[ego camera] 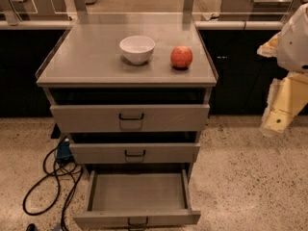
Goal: Place apple into bottom drawer
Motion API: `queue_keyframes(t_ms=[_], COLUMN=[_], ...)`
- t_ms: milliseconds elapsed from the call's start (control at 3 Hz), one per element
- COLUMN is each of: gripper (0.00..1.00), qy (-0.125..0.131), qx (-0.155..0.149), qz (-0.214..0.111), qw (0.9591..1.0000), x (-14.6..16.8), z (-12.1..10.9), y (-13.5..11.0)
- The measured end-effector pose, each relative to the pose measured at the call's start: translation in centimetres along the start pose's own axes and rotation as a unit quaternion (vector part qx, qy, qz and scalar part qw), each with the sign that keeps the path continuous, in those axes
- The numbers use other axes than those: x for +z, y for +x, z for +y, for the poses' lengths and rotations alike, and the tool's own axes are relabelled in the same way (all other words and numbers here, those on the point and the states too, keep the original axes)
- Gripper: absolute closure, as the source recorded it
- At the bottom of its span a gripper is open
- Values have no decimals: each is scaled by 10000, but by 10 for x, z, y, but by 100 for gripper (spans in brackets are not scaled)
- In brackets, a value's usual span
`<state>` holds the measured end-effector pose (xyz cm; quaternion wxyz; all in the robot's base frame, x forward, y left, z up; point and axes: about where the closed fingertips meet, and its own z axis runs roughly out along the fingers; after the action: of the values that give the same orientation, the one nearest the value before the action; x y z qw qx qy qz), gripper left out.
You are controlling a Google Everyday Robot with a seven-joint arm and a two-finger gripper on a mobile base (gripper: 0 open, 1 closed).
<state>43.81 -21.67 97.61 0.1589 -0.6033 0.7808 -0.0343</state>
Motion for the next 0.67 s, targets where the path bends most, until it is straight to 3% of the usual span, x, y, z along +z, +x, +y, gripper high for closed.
queue_keyframes(t_ms=[333, 667], gripper=[0, 0], qy=[0, -39], qx=[0, -29], qz=[-1, -261], qw=[10000, 9996], x=[0, -1], z=[0, -3], y=[0, -1])
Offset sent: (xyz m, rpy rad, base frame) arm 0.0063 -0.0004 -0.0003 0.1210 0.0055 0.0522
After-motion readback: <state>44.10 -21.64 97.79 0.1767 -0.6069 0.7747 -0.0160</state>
